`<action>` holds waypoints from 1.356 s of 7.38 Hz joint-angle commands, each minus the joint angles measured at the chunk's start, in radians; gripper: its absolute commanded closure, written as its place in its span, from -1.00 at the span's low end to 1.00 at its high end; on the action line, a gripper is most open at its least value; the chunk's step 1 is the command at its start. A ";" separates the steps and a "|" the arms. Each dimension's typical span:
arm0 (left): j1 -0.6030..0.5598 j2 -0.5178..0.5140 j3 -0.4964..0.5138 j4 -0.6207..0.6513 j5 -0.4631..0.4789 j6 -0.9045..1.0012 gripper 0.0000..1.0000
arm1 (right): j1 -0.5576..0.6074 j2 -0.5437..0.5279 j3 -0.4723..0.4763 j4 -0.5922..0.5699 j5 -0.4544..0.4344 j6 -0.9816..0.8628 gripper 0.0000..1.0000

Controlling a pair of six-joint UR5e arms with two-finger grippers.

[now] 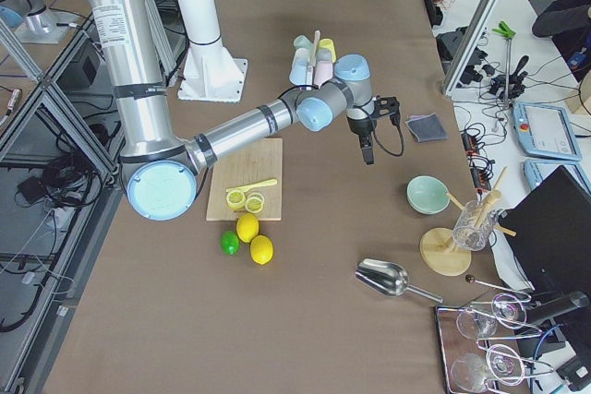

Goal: Place cup on cup holder

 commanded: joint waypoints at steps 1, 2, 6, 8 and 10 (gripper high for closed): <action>0.002 0.002 -0.003 0.017 0.041 0.000 -0.96 | 0.152 -0.144 0.056 -0.118 0.043 -0.060 -1.00; 0.001 0.004 0.000 0.018 0.041 -0.001 -0.96 | 0.201 -0.210 0.052 -0.118 0.098 -0.139 -1.00; -0.013 0.068 -0.041 0.017 0.041 0.000 -0.96 | 0.435 -0.246 -0.152 -0.109 0.274 -0.559 -1.00; -0.008 0.071 -0.040 0.018 0.043 -0.001 -0.96 | 0.435 -0.256 -0.148 -0.108 0.283 -0.576 -1.00; -0.001 0.068 -0.032 0.041 0.043 -0.001 -0.96 | 0.435 -0.255 -0.154 -0.111 0.327 -0.579 -1.00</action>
